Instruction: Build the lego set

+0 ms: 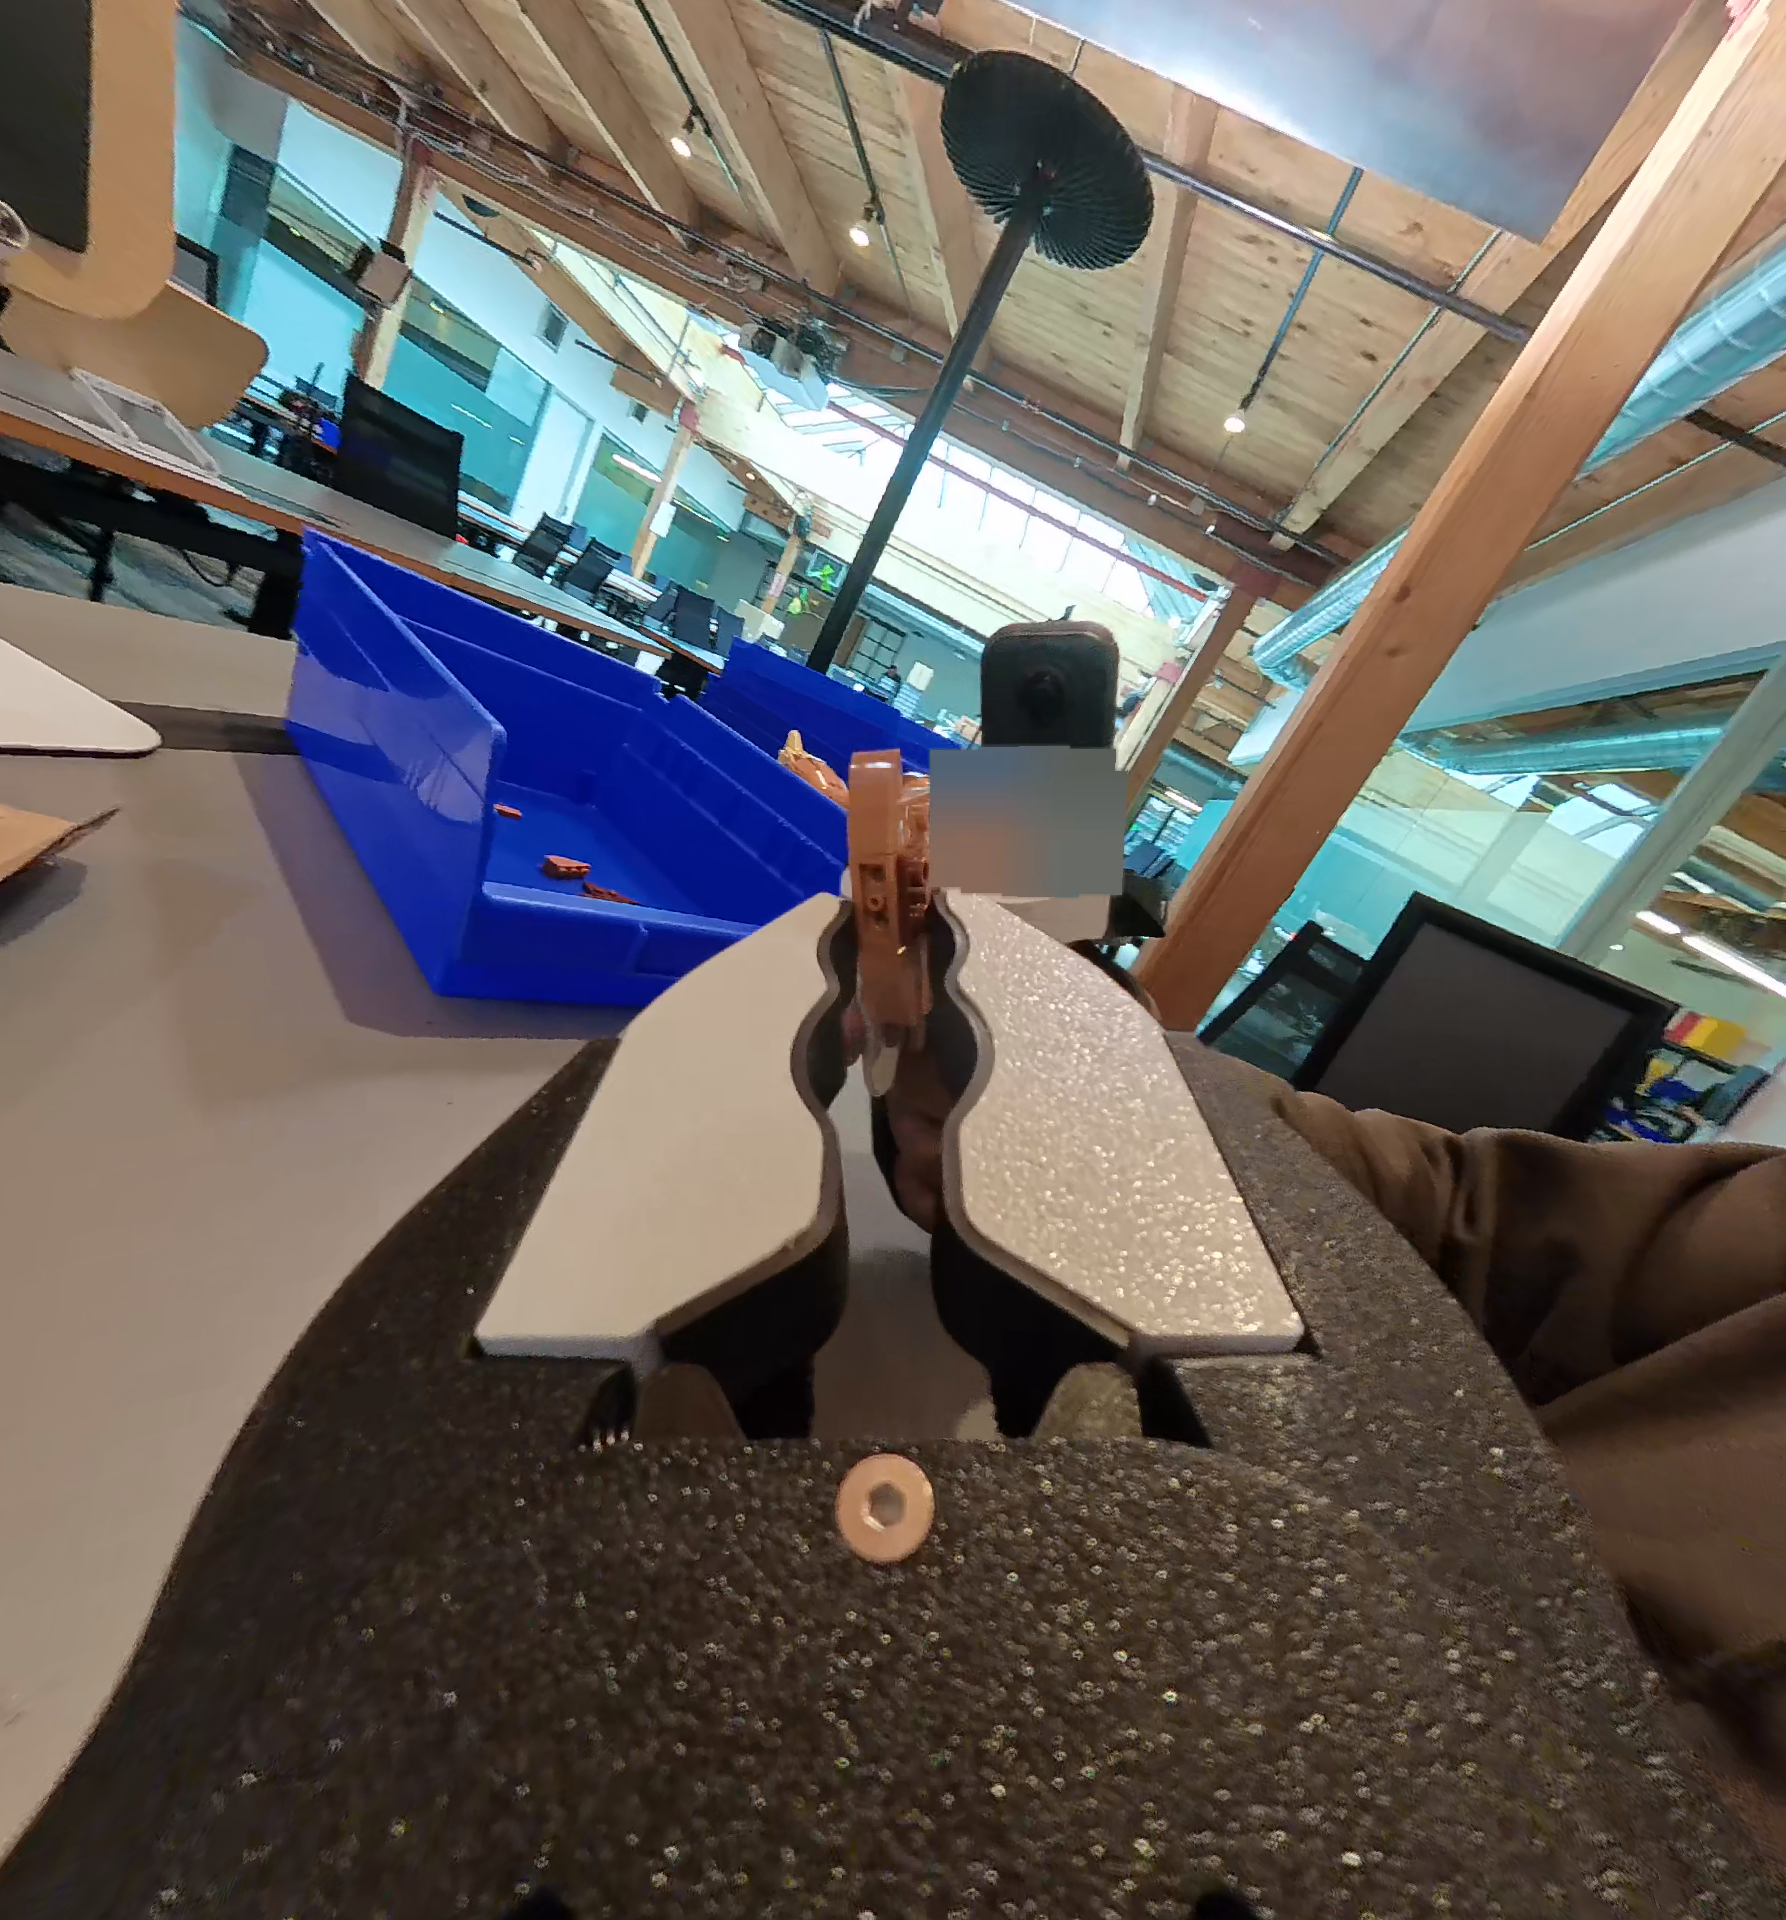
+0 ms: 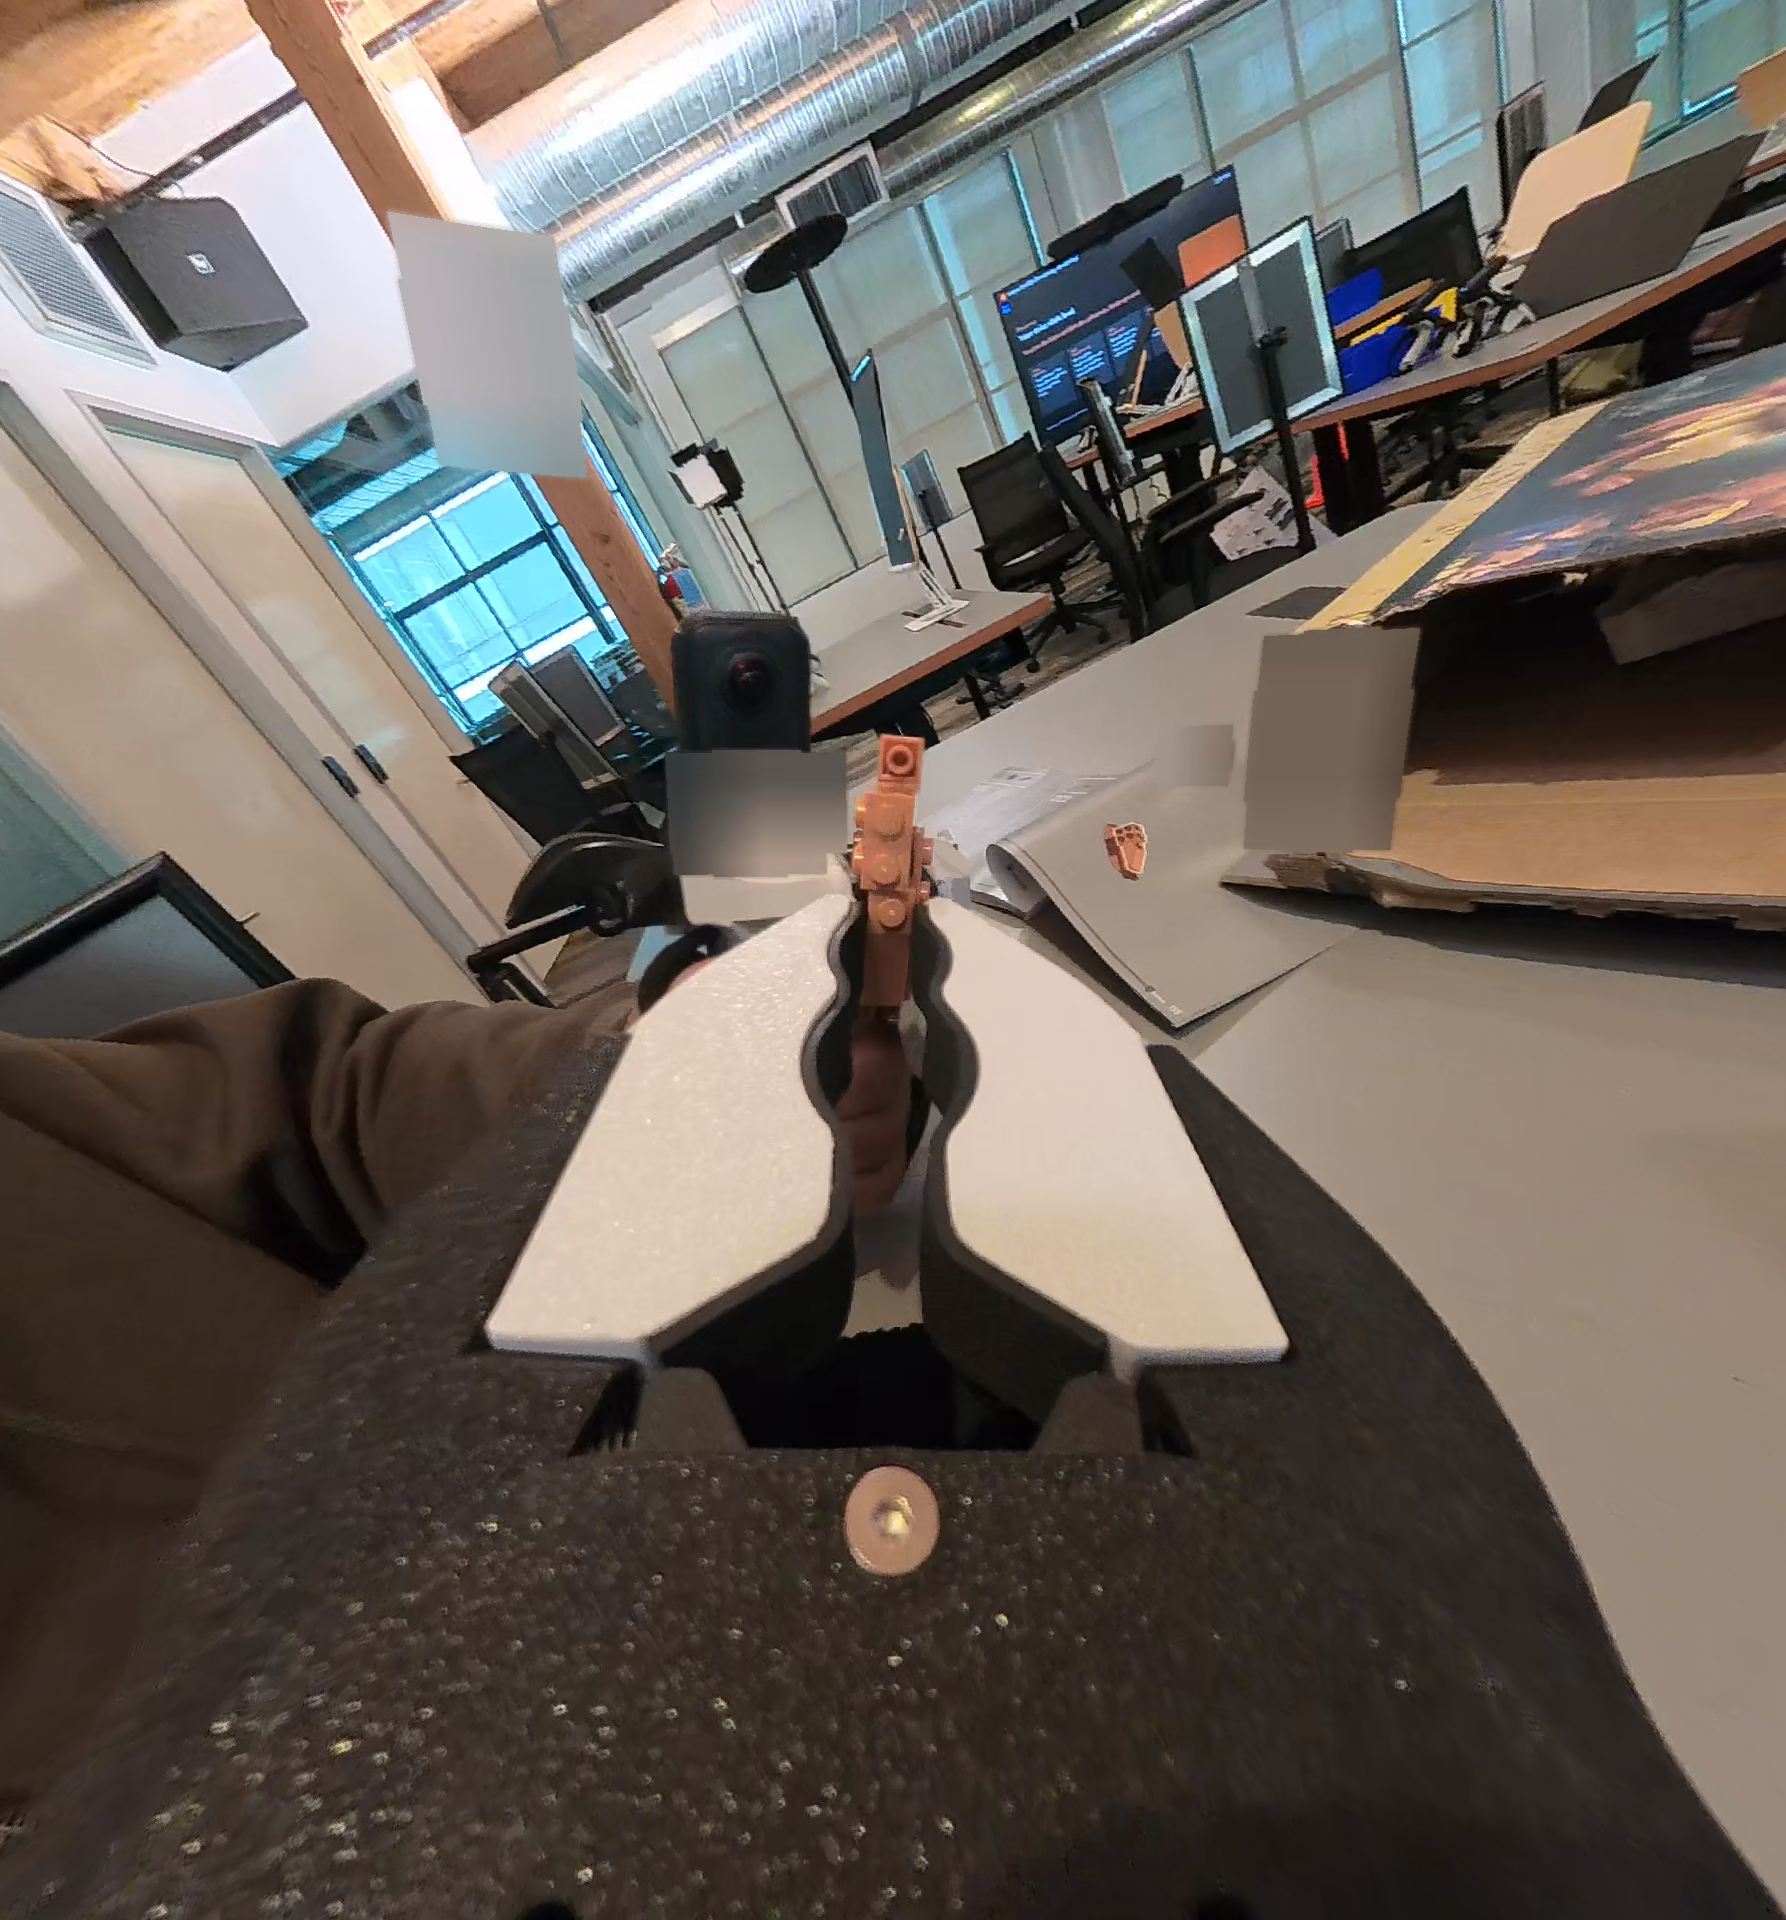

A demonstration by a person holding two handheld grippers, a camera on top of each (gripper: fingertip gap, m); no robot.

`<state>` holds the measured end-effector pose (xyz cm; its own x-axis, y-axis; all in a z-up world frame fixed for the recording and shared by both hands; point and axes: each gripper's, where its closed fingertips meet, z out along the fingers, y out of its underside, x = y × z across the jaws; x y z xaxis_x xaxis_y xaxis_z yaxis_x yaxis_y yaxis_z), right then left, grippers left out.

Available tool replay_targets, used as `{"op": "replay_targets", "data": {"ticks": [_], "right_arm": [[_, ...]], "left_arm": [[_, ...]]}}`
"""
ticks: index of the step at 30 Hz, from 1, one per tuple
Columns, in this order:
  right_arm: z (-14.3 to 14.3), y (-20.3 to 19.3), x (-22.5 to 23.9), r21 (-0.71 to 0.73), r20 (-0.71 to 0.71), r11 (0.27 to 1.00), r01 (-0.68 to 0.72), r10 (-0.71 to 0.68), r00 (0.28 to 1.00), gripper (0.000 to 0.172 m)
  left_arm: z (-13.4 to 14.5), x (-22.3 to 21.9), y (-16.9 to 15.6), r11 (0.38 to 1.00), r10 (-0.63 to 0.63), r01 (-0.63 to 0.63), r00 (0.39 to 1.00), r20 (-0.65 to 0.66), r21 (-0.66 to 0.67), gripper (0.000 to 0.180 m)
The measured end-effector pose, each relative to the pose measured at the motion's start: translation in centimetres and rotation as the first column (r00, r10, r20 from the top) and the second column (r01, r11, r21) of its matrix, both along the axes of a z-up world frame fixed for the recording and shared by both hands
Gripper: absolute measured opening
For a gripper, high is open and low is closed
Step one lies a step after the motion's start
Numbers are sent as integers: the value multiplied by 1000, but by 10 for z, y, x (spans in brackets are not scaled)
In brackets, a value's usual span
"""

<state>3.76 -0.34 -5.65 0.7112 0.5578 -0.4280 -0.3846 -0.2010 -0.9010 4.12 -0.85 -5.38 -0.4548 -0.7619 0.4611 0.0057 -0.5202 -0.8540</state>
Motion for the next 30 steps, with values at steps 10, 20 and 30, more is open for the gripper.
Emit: {"op": "replay_targets", "data": {"ticks": [10,20,30], "right_arm": [[-1,0,-1,-16,-43,999,-33,32,999,8],[6,-2,-1,-22,-11,1000,-12,12,1000,8],[20,-4,-8,18,-28,1000,8,-7,1000,16]], "left_arm": [[0,0,0,999,33,-33,999,4,6,13],[4,1,-1,997,13,-12,1000,10,-70,13],[24,-6,2,909,21,42,989,146,-415,13]]}}
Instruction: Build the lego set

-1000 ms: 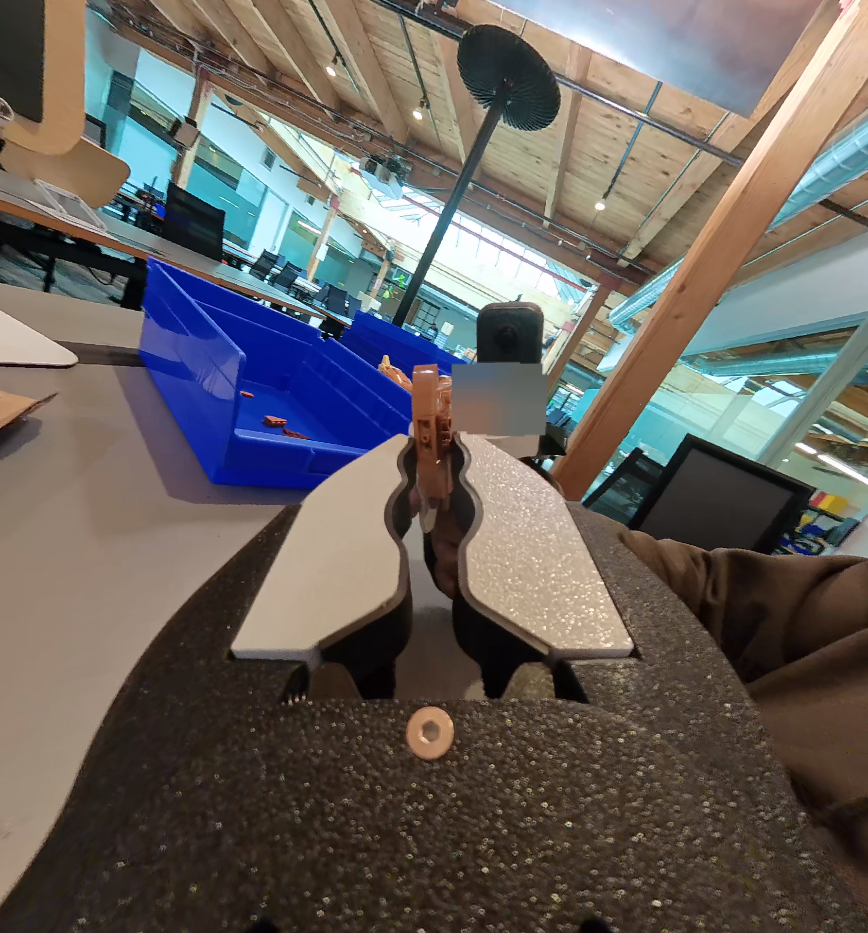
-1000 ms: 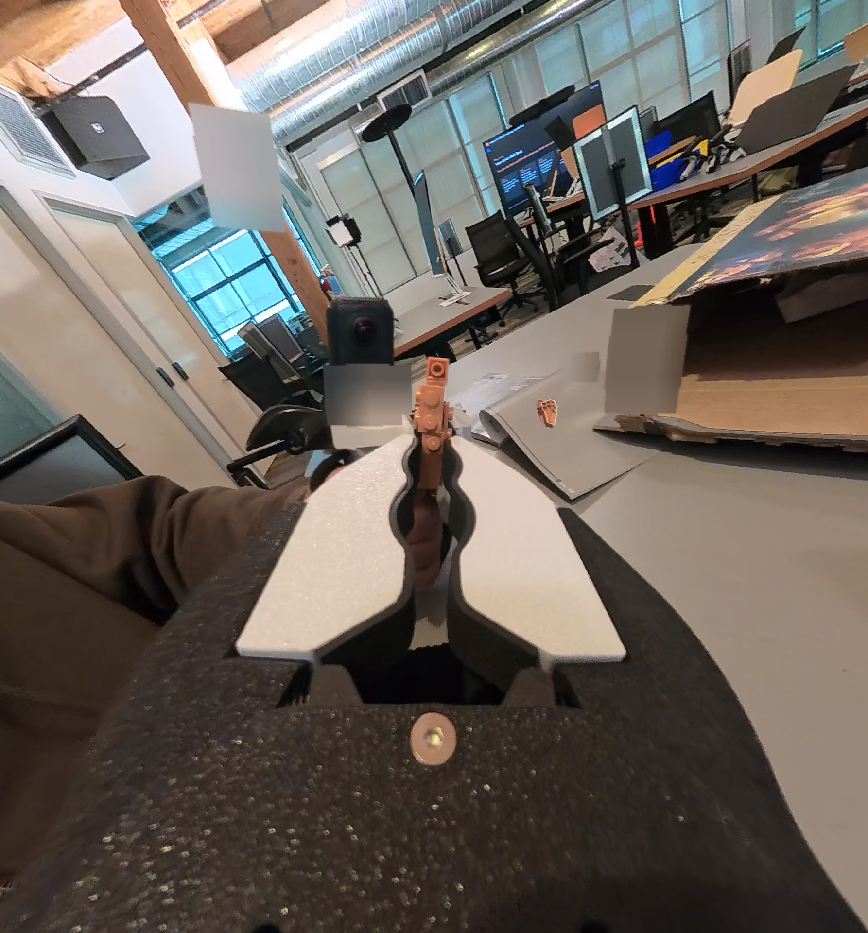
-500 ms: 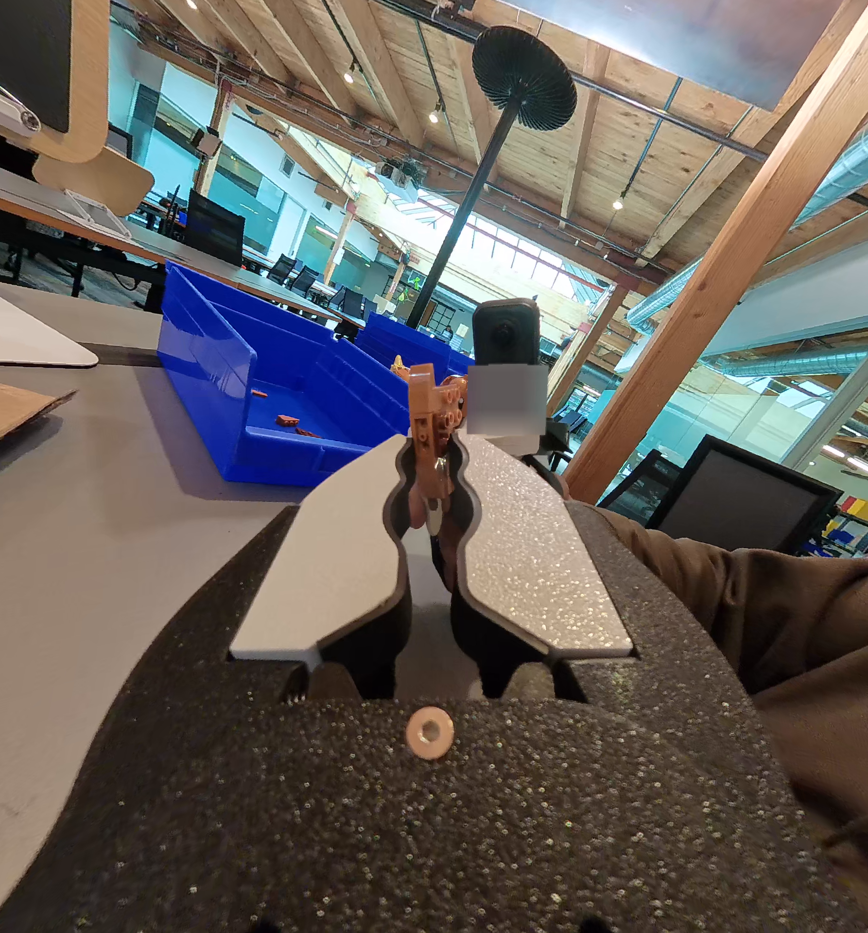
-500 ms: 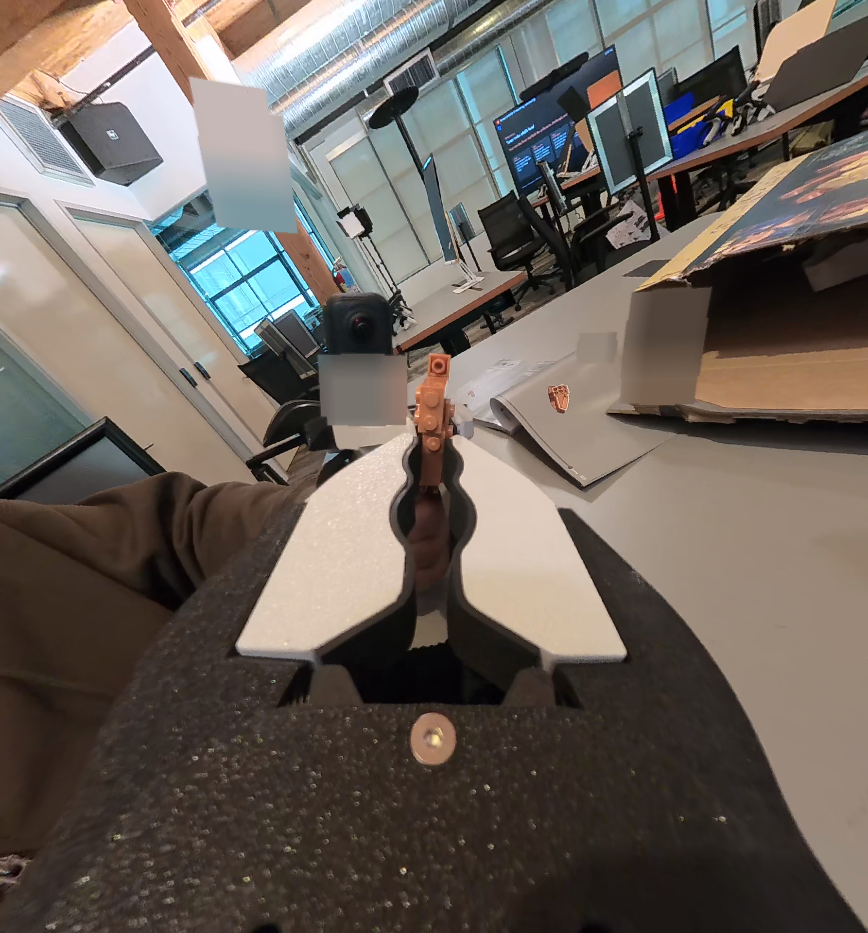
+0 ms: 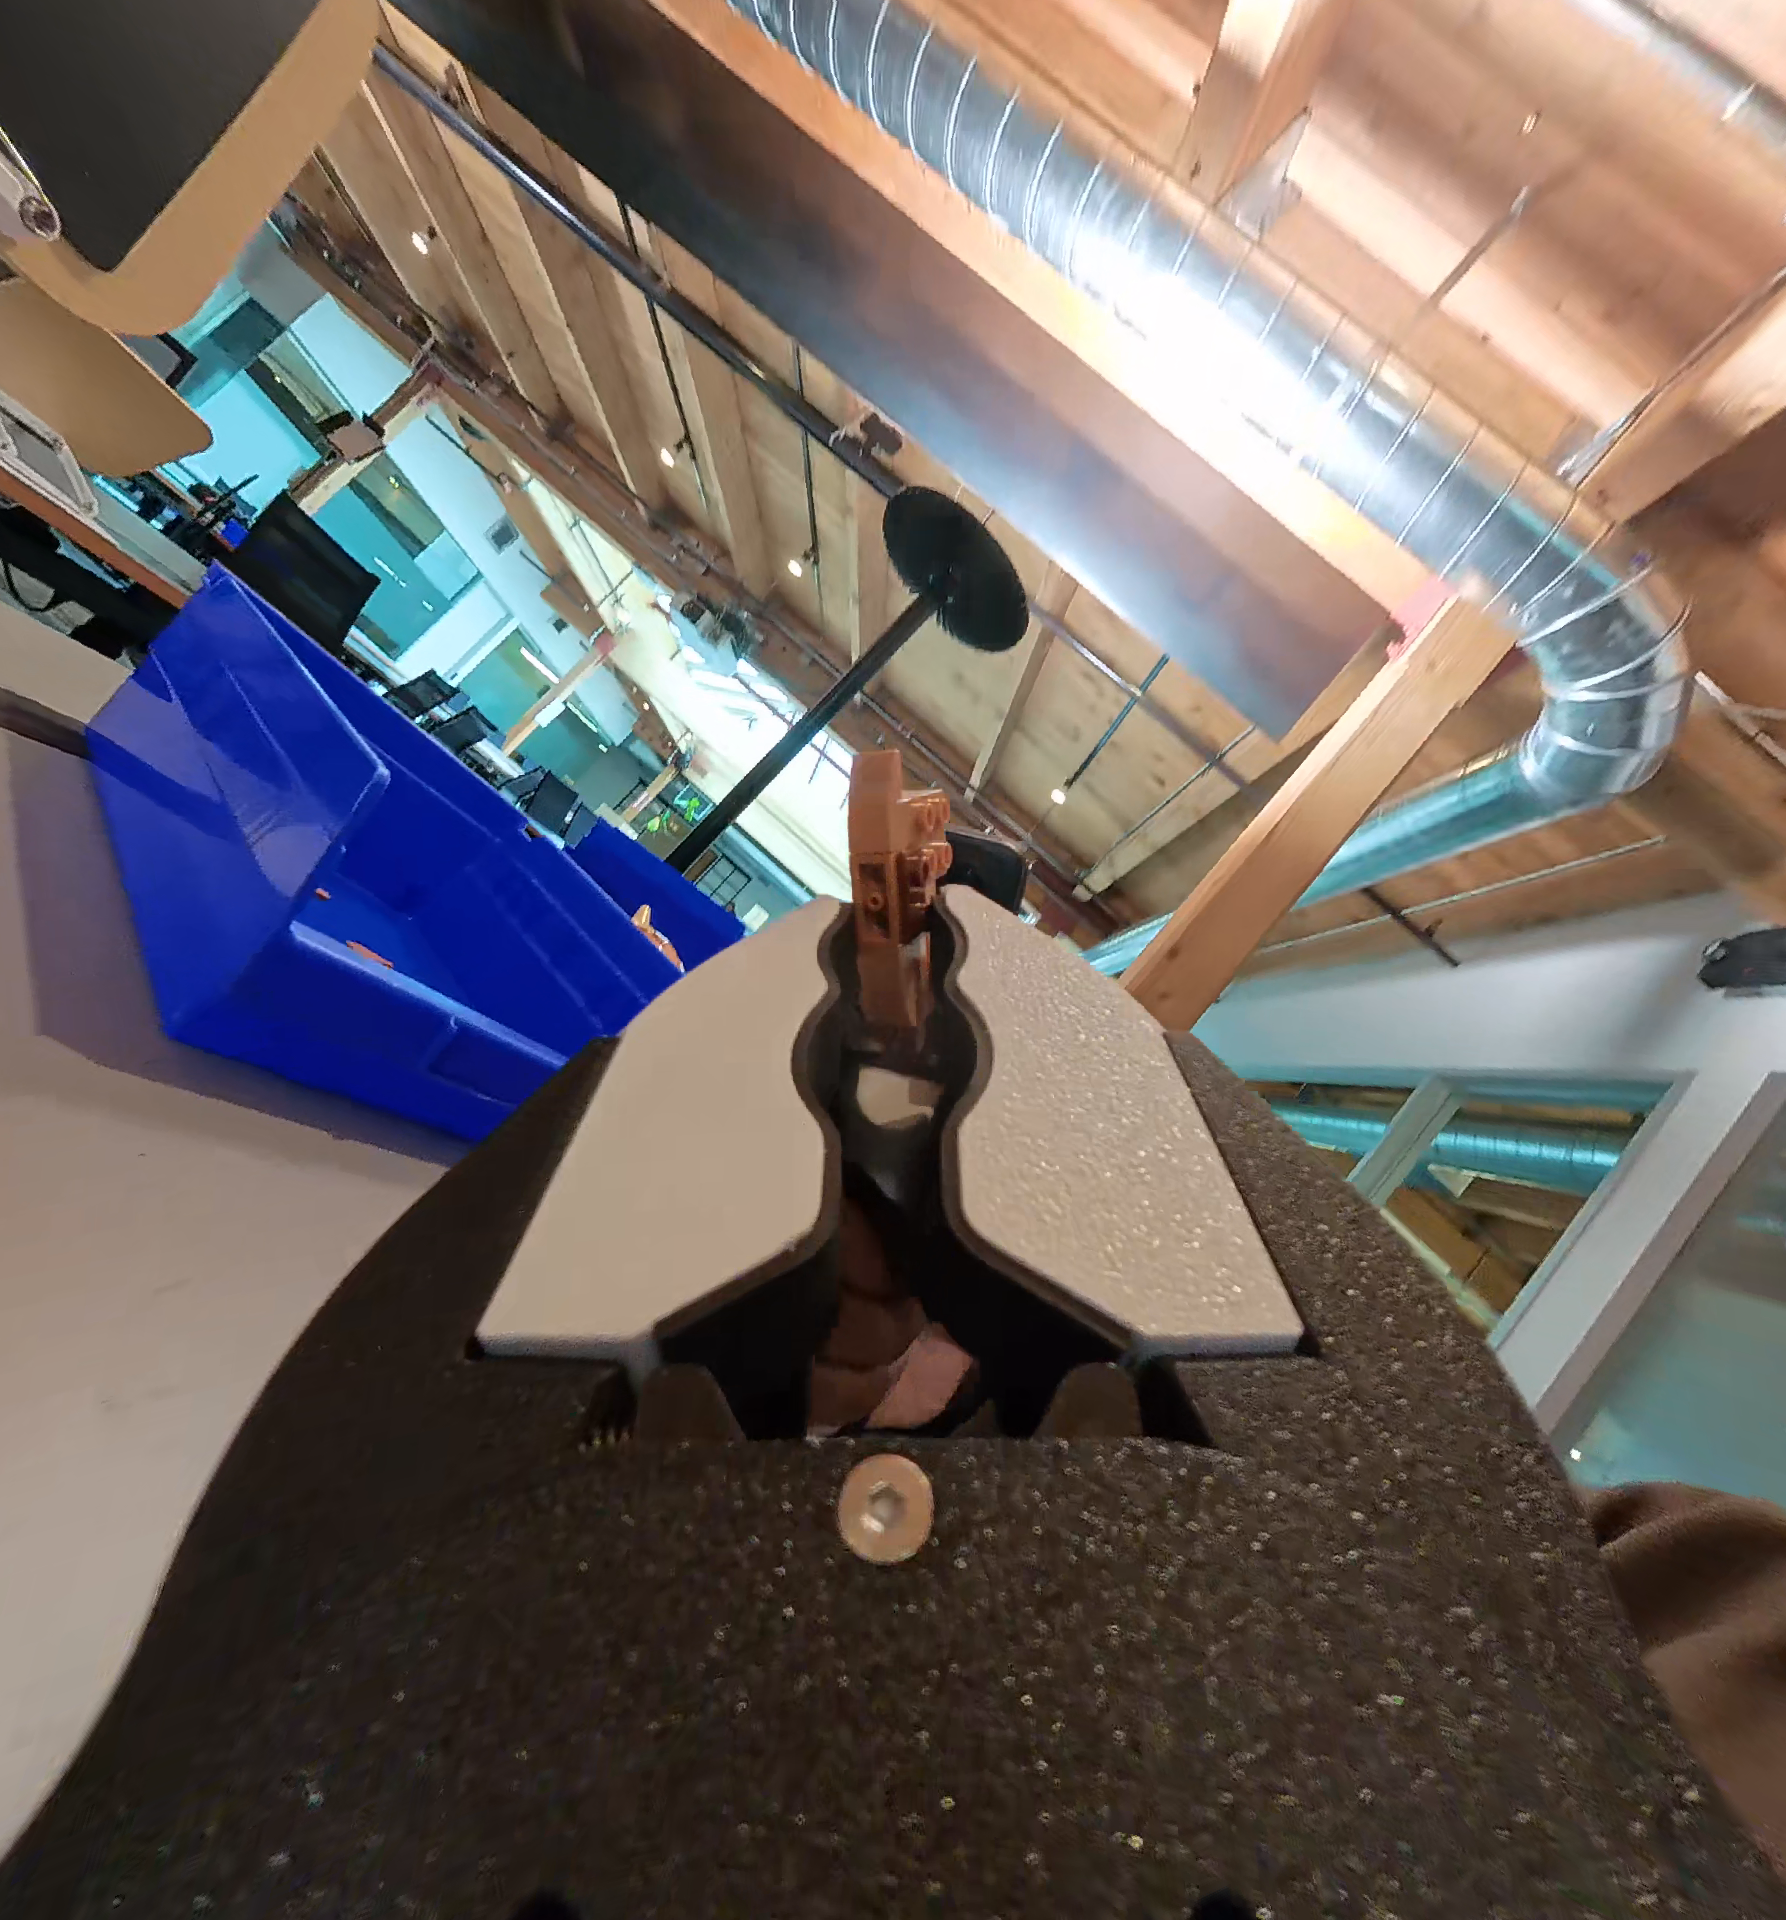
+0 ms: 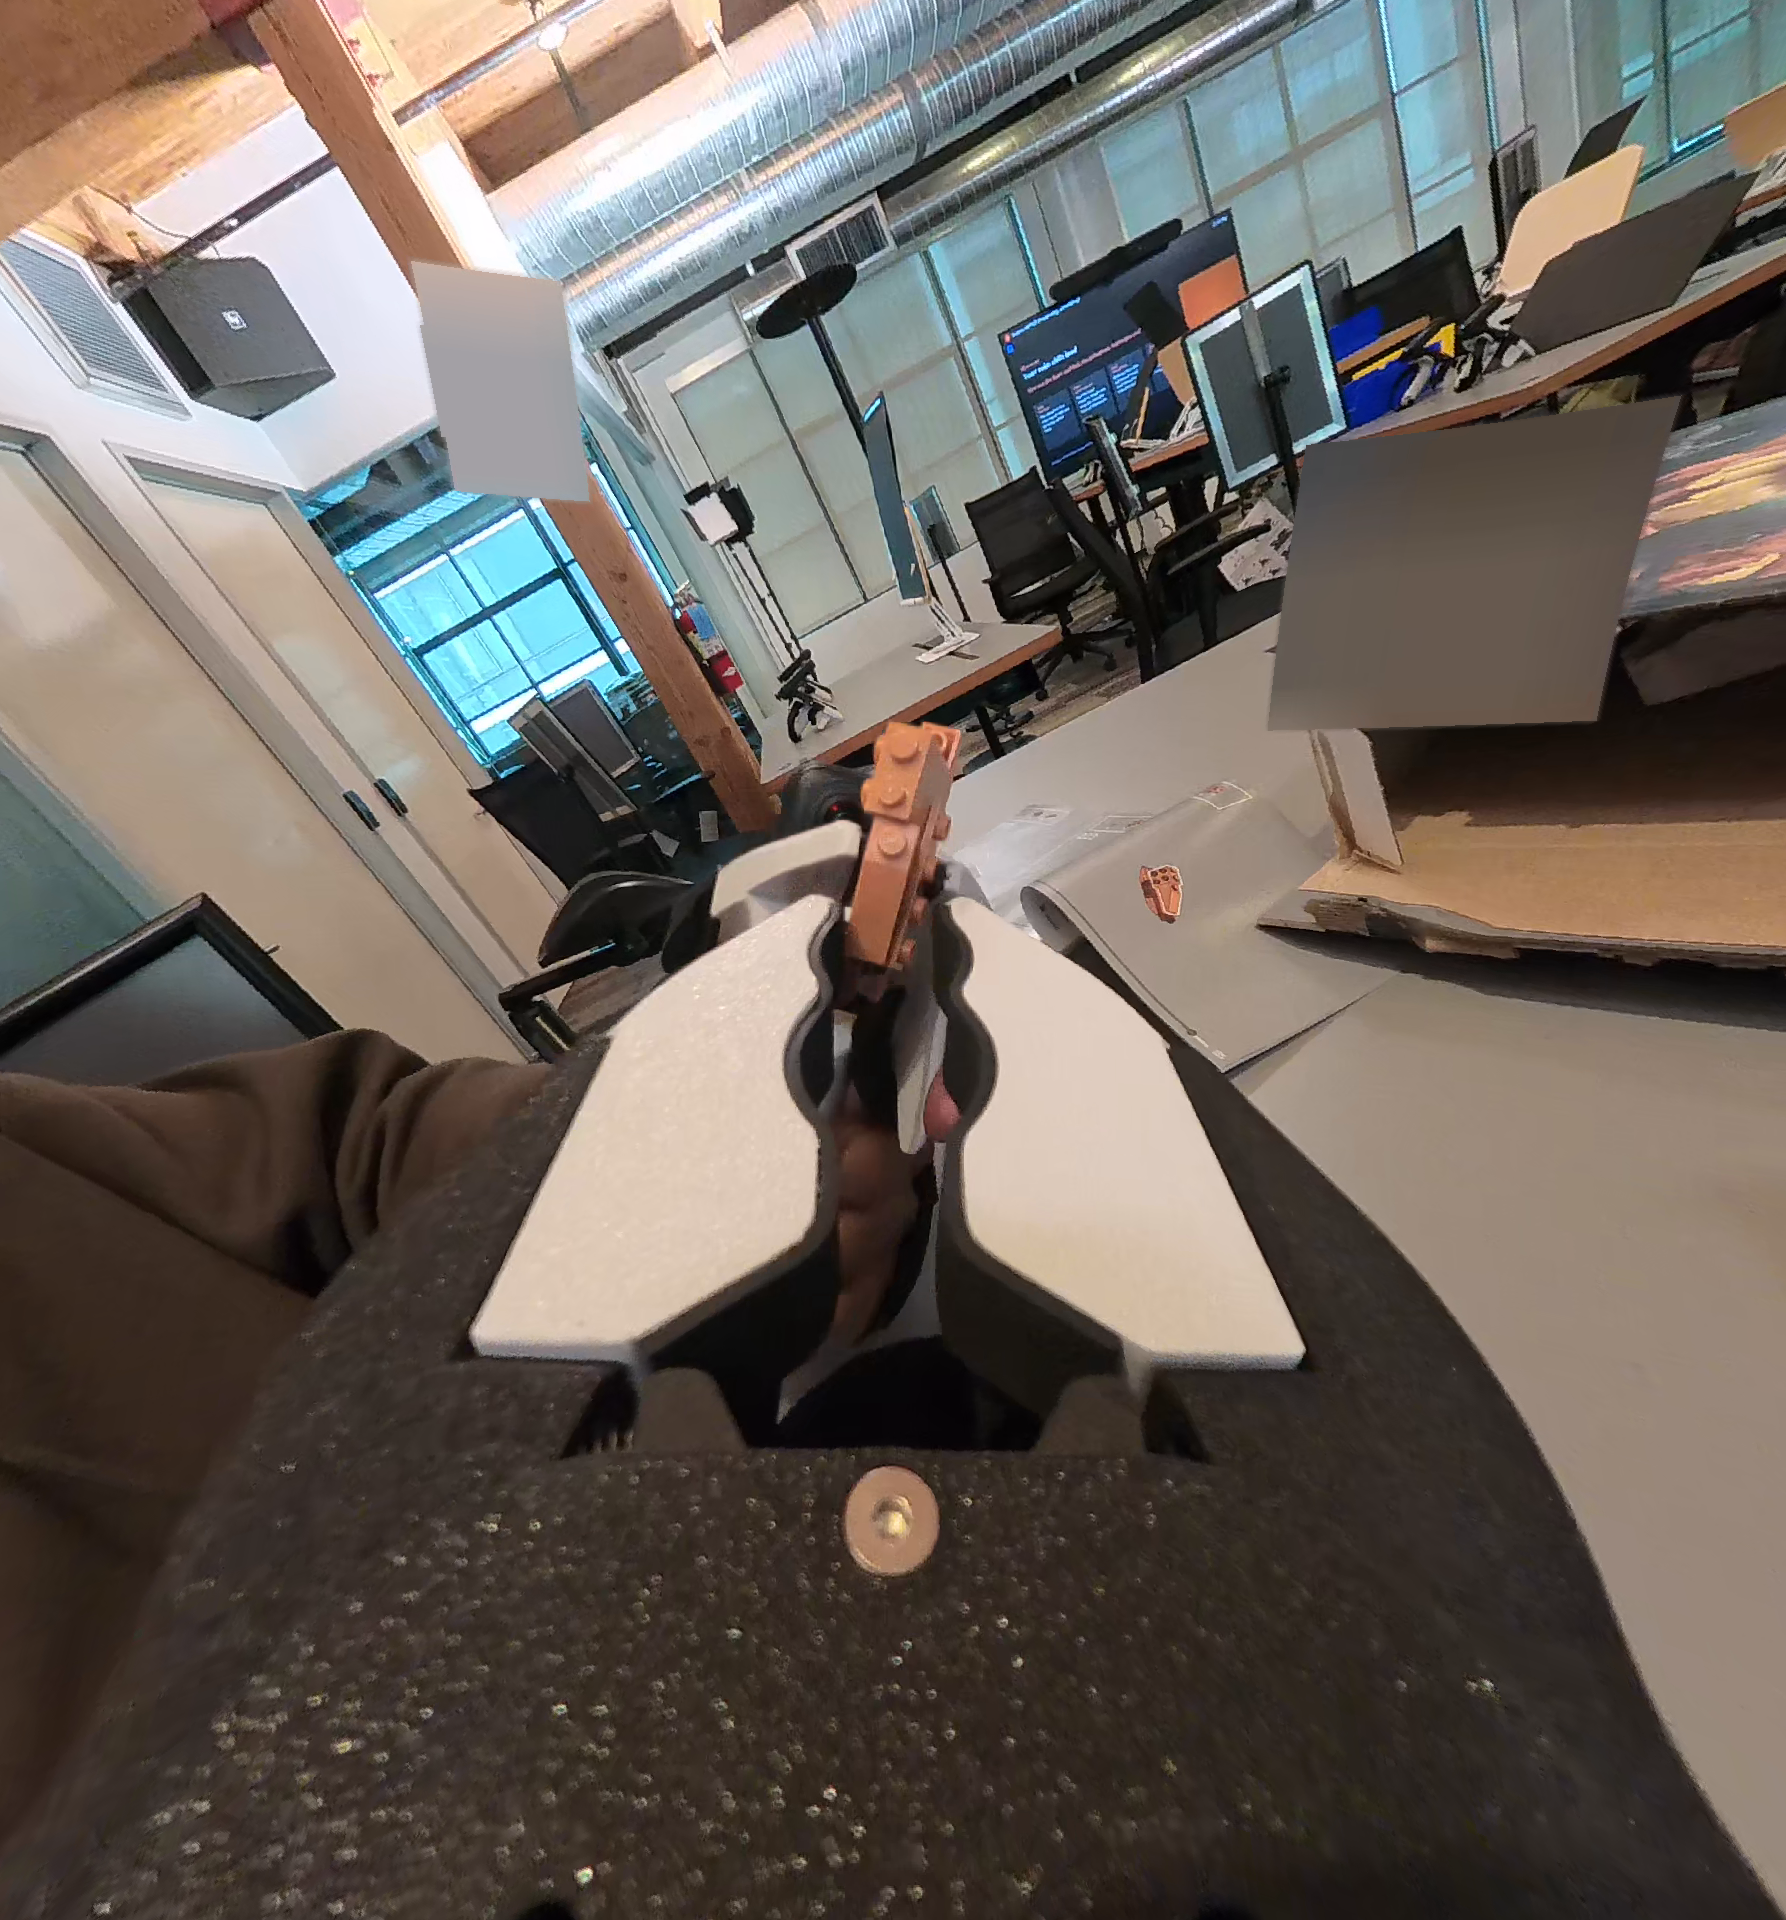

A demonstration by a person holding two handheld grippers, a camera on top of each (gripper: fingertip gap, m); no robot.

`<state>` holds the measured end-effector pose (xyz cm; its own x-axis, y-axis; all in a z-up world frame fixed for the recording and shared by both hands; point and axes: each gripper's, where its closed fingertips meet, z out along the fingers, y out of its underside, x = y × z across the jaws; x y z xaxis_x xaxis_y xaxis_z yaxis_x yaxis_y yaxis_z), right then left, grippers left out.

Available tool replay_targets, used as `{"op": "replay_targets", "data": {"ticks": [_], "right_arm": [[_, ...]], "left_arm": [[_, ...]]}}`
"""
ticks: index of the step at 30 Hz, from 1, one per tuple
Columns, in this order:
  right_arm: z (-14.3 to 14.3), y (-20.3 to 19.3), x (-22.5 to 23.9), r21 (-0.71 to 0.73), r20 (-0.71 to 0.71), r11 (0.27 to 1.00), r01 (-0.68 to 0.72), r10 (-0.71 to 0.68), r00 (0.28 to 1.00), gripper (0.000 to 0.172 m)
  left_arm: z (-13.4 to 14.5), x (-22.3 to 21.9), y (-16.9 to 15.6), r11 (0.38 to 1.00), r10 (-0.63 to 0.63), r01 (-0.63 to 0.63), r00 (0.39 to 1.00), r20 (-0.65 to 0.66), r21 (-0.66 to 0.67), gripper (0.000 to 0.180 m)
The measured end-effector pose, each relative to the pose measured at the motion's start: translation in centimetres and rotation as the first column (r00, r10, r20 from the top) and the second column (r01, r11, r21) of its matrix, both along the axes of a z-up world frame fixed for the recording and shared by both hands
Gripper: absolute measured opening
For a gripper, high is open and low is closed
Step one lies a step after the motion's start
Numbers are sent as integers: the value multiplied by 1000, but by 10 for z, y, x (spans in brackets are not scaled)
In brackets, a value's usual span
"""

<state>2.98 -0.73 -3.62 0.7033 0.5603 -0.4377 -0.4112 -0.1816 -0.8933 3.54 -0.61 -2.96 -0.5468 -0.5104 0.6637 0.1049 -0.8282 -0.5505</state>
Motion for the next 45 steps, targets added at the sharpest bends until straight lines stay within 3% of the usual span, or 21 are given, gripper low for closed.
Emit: {"op": "replay_targets", "data": {"ticks": [6,9,12,17,19,24,36,45], "right_arm": [[8,-4,1,59,52,998,34,-37,998,25],[17,-9,9,176,200,976,127,-162,966,34],[22,-14,13,341,427,917,209,-349,834,42],[26,-24,-7,559,640,817,140,-533,554,42],[25,-26,-12,590,666,799,114,-562,491,39],[15,-23,-19,586,720,807,74,-560,410,38],[13,-17,-17,657,724,749,82,-658,207,36],[11,-16,-17,653,731,753,84,-656,190,33]], "left_arm": [[8,-7,6,997,34,-31,998,44,-71,13],[16,-15,11,987,69,-57,995,73,-149,13],[23,-22,8,973,104,-78,989,107,-217,13],[21,-26,-5,935,156,-102,978,135,-340,13],[16,-25,-7,920,173,-114,977,128,-375,13],[11,-19,-15,919,175,-120,978,115,-376,13],[6,-15,-22,915,172,-117,979,110,-386,13],[5,-14,-23,921,174,-126,980,100,-368,13]]}}
